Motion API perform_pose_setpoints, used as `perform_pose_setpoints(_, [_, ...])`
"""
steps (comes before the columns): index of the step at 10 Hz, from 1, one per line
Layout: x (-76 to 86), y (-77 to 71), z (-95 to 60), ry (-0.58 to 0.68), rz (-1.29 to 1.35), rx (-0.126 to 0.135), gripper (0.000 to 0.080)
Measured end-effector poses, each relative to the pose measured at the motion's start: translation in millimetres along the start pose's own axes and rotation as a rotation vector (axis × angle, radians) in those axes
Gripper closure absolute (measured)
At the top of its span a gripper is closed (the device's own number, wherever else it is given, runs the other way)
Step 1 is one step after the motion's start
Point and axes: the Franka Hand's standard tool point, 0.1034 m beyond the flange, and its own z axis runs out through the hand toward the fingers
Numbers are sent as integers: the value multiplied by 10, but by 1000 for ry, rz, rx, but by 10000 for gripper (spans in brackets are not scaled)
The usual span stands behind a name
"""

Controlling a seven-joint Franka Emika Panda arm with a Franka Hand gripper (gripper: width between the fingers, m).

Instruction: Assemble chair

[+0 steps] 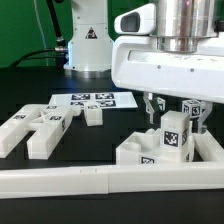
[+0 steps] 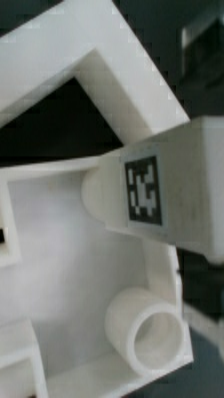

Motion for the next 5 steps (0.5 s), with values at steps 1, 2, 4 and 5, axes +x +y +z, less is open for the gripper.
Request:
perform_pose_setpoints(1, [-1,-5,-5,1,-3,1,181])
perform_pose_setpoints(2, [-8,-47,-101,7,-46,11,159])
perform_pose_setpoints(4, [4,-5,-256,12,-181,23,151])
perform_pose_setpoints(5, [22,77,-338,11,-250,26,151])
